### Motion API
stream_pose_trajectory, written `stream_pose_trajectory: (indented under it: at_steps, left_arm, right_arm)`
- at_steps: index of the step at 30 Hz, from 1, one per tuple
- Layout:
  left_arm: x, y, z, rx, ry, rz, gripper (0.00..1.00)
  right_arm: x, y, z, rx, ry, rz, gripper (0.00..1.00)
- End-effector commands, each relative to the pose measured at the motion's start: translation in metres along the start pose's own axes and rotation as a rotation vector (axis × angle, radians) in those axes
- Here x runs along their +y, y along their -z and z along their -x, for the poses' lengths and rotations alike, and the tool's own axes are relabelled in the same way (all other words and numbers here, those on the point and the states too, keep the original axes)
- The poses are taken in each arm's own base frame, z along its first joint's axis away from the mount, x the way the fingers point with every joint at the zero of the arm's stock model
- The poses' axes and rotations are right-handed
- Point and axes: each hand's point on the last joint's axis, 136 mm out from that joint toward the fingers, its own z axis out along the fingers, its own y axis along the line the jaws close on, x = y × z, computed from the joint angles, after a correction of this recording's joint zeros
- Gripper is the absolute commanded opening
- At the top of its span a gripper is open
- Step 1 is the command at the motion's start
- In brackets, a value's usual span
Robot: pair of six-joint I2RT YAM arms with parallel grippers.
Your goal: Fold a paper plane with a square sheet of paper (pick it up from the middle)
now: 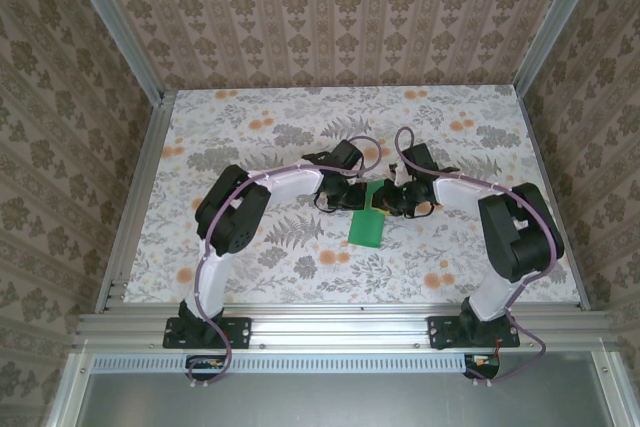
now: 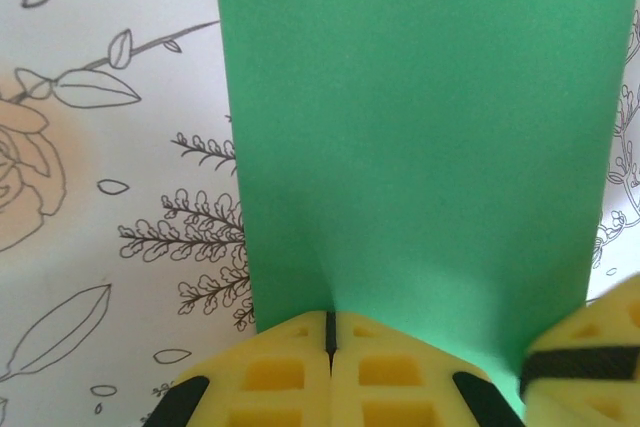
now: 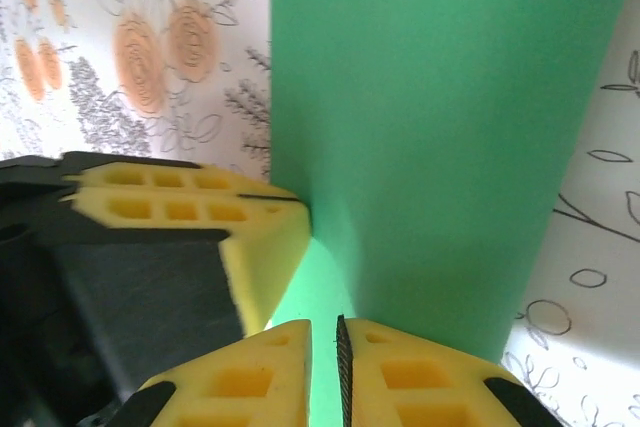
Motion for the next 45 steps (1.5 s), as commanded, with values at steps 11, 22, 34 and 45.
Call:
stream_pose_trajectory:
  at_steps: [11, 22, 34, 45]
  left_arm:
    - [0.02, -0.016, -0.015, 0.062, 0.004, 0.07, 0.0]
    - [0.019, -0.017, -0.016, 0.07, 0.001, 0.069, 0.0]
    - [0.02, -0.017, -0.017, 0.075, -0.003, 0.069, 0.0]
    - [0.019, -0.016, -0.016, 0.077, -0.006, 0.067, 0.0]
  right_arm:
    - [-0.059, -0.02, -0.023, 0.065, -0.026, -0.201, 0.21]
    - [-0.001, 0.003, -0.027, 0.071, 0.029, 0.041, 0.25]
    - [-0.055, -0.023, -0.053, 0.131, -0.052, -0.098, 0.25]
    - [-0.006, 0.002, -0.056, 0.119, 0.015, 0.09, 0.27]
